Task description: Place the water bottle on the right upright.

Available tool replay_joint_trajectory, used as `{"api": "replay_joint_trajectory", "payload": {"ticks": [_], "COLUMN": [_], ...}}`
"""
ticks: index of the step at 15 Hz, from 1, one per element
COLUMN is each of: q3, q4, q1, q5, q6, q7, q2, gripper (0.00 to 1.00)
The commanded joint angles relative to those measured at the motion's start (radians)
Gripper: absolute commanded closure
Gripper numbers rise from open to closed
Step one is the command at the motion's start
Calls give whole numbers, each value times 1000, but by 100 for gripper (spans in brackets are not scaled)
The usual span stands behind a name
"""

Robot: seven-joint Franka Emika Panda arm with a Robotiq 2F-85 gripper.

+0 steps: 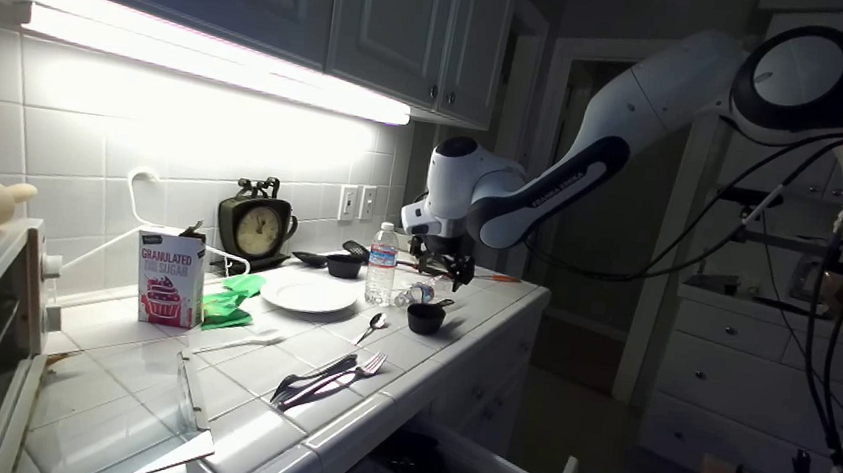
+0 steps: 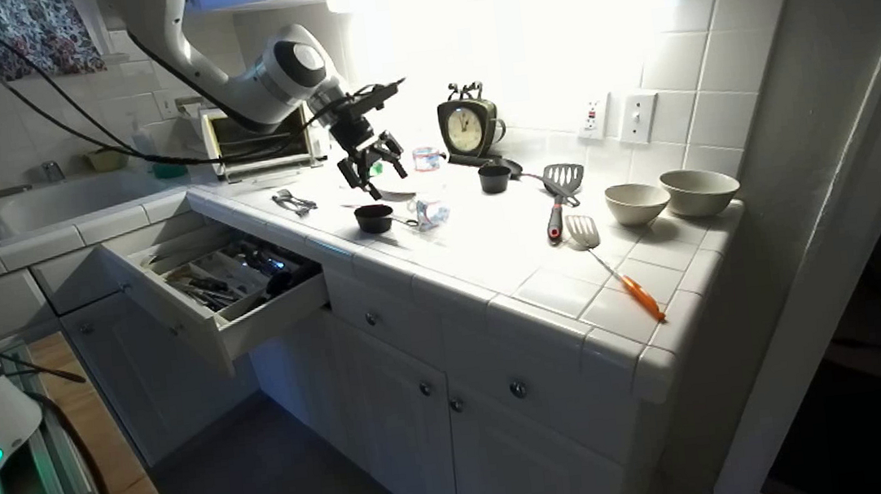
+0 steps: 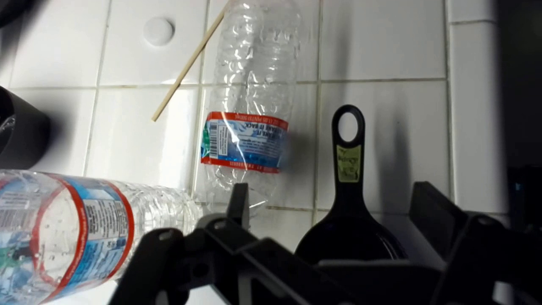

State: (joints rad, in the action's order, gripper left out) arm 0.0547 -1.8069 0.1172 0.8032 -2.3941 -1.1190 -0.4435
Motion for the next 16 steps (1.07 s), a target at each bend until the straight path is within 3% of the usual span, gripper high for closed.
{"api": "replay_joint_trajectory", "payload": {"ticks": [1,3,9,16], "q3": [12,3,-13,-25], "q4": [3,8,22,58], "q1": [15,10,3,-1], "q5": [-147,-202,-310,-368], "q6": [-24,-35,-113,-165], "q7": [-99,-122,-153,-143], "q2": [-5,-10,-39,-86], "gripper": [7,9,0,3]}}
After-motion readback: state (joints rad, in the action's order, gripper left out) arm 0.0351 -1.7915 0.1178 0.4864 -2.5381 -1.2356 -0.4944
